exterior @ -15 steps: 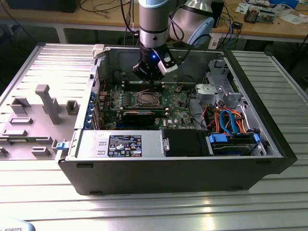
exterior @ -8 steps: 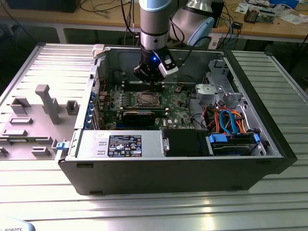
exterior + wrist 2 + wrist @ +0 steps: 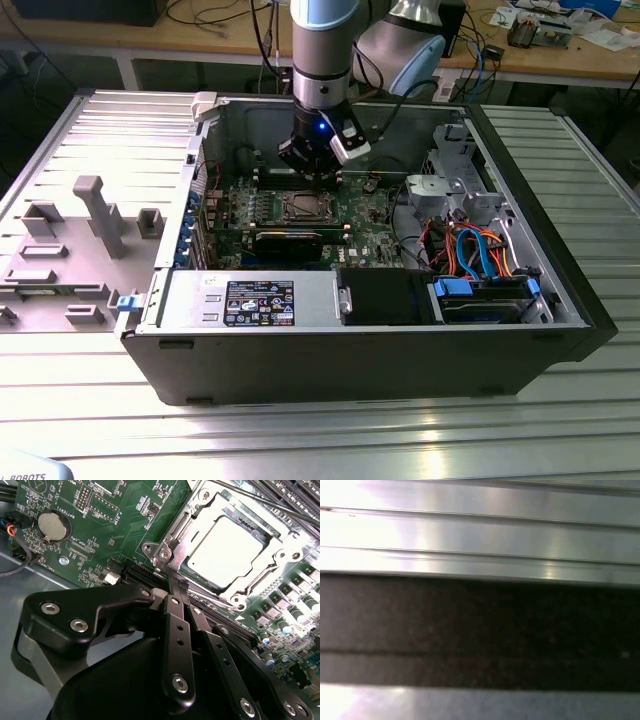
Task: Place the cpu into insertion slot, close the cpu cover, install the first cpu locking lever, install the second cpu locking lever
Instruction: 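Install the first cpu locking lever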
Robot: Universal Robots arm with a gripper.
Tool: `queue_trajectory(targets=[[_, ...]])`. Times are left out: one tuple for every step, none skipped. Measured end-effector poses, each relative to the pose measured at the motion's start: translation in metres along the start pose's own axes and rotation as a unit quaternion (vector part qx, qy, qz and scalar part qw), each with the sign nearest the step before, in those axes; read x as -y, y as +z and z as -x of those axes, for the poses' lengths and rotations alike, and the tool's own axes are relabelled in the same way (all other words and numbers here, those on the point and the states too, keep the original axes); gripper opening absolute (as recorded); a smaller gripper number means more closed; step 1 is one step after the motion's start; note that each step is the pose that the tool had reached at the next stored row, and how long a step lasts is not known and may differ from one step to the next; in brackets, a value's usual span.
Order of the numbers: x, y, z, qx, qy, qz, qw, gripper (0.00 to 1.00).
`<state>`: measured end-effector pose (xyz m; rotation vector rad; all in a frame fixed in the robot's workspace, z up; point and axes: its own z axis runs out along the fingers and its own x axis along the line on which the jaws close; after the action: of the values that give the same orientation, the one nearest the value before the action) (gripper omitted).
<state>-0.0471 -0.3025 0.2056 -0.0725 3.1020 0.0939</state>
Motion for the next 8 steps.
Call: queue_trajectory(targets=[[0.0001, 0.0002, 0.0, -0.0001, 0.0, -0.0001, 1.0, 0.11], [0.0, 0.0003, 0.0, -0.0001, 0.0, -0.0001, 1.0, 0.11], [0.0, 0.0008, 0.0001, 0.0, 0.0, 0.0, 1.0, 0.11], [0.0001, 0.0009, 0.0001, 0.0, 0.0, 0.0, 1.0, 0.11], [0.0001, 0.0009, 0.0001, -0.0001, 0.0, -0.0001, 1.0, 0.11], [0.0001, 0.0009, 0.0001, -0.0001, 0.0, -0.0001, 1.0, 0.11], [0.0001, 0.001, 0.0001, -0.0001, 0.0, -0.0001, 1.0, 0.11], [0.0, 0.001, 0.0001, 0.0, 0.0, -0.0001, 1.0, 0.11]])
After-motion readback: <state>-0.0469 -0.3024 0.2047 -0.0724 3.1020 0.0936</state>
